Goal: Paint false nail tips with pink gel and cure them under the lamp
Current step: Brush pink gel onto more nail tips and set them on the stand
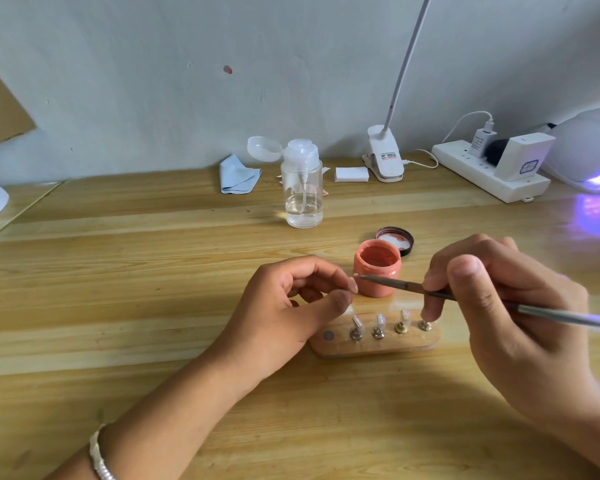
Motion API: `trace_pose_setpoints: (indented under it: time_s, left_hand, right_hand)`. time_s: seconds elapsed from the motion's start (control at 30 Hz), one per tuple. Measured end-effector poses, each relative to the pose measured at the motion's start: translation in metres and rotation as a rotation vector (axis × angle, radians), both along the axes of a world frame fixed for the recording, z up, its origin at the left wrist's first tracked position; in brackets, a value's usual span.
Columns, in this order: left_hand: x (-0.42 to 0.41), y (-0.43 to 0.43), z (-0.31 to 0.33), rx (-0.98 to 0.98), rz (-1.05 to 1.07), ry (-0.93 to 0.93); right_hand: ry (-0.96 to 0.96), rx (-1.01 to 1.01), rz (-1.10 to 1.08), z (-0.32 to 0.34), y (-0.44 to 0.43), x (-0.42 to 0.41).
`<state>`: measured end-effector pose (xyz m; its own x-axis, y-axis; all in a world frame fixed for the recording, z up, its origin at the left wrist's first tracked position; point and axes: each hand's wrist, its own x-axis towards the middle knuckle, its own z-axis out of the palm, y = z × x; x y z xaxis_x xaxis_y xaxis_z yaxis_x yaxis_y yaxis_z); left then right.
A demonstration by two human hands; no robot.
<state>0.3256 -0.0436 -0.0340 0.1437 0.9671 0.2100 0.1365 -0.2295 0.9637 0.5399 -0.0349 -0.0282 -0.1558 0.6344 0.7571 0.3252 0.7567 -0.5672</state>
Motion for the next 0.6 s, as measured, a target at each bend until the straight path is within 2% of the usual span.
trace_pose_setpoints:
  time_s: [0.13,0.37,0.6]
  left_hand:
    - [0.0000,0.0009,0.0002,0.014,0.007,0.033]
    - [0.0004,0.0010,-0.0008,0.010,0.021,0.049]
    - [0.0003,0.0010,-0.0003,-0.013,0.030,0.025]
  right_hand:
    - [-0.038,-0.026,0.002,-0.0024,0.0013,0.0001]
    - [0.069,-0.035,0.047,-0.0019,-0.0002,0.0028]
    - [-0.043,-0.016,0.020,-0.0024,0.0002,0.0014]
